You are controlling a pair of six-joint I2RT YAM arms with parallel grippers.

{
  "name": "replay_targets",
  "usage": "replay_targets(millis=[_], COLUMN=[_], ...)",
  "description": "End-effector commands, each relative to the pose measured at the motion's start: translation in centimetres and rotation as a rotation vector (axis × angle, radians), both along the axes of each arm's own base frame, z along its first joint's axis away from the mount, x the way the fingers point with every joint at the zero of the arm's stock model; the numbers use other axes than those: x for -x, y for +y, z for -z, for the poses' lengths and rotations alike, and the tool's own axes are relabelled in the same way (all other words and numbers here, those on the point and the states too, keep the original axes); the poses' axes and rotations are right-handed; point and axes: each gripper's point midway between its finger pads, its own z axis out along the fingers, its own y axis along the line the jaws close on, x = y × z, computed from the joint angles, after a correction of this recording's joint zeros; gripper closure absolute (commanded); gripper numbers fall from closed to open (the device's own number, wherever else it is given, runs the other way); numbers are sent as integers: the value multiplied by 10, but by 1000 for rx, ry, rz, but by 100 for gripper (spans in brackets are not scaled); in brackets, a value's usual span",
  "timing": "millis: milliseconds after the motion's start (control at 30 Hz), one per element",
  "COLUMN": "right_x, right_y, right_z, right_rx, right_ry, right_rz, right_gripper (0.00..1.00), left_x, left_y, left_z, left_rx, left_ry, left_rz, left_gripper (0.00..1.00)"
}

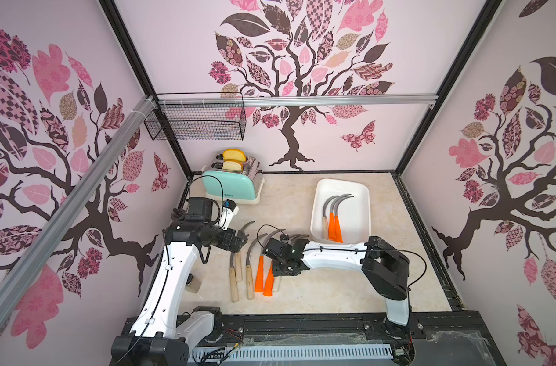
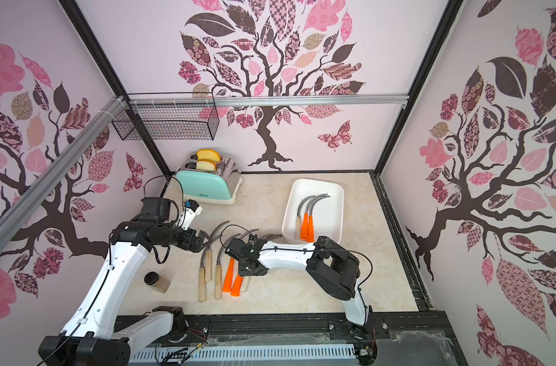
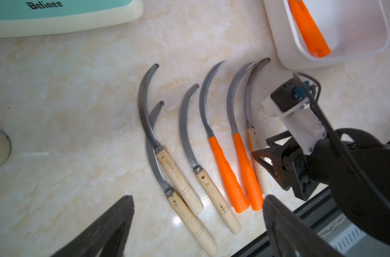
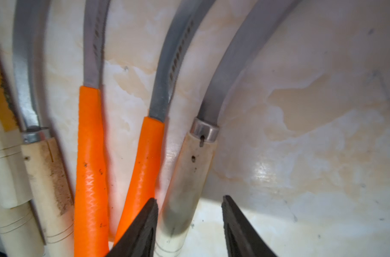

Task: Put small sickles into storage boxes
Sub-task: Pick up the sickle at the center of the board.

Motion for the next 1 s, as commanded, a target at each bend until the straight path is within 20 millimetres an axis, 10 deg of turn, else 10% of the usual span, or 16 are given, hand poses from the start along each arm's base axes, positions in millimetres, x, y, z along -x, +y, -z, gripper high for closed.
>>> replay_targets(millis=[0,967], right_x=[0,8], right_y=[-5,-27], right_z=[2,25], right_rx=[57,160], right_ry=[-3,28], right_rz=[-13,-38], right_gripper=[50,67], left_x=[-5,-5], left_y=[0,-14], left_z=[-14,-19], left_rx=[9,76], left_ry=[-38,10], left_rz=[-24,38], left_gripper=[5,4])
